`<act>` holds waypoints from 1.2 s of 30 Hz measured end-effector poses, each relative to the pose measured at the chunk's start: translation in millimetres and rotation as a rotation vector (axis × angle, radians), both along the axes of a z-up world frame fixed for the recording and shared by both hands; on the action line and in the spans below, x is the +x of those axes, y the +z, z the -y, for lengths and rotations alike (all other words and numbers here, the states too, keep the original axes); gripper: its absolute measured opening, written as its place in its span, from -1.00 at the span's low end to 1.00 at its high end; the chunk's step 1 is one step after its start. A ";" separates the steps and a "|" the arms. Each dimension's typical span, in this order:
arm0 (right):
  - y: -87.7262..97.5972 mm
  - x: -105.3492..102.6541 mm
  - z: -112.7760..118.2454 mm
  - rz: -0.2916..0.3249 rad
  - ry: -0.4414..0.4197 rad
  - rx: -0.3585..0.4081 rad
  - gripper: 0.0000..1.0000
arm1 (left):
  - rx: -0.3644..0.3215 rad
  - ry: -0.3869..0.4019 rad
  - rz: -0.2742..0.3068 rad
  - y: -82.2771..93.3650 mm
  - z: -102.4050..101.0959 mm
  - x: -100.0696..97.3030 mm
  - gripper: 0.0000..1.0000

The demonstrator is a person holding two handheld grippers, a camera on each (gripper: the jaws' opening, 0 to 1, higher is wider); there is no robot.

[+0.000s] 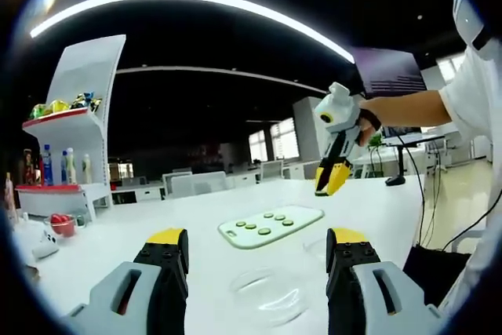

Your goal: Open the petri dish lid, add cucumber slices into the petri dish, and close the lid

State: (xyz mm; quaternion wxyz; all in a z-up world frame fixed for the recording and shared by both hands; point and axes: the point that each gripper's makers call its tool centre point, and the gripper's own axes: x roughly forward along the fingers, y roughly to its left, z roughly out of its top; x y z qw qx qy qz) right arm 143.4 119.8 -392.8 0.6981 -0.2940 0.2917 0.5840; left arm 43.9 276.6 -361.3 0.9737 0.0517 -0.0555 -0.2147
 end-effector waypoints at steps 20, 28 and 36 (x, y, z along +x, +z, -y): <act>-50.4 -18.4 -3.6 -0.049 0.017 -0.086 -0.62 | -0.007 0.004 -0.003 -2.4 -1.7 1.0 0.43; -71.2 -20.8 -2.7 -0.074 0.031 -0.122 -0.61 | -0.016 0.008 -0.003 -3.2 -3.5 1.1 0.43; -78.6 -18.5 -3.4 -0.082 0.032 -0.142 -0.61 | -0.017 0.004 -0.006 -4.6 -2.5 1.2 0.43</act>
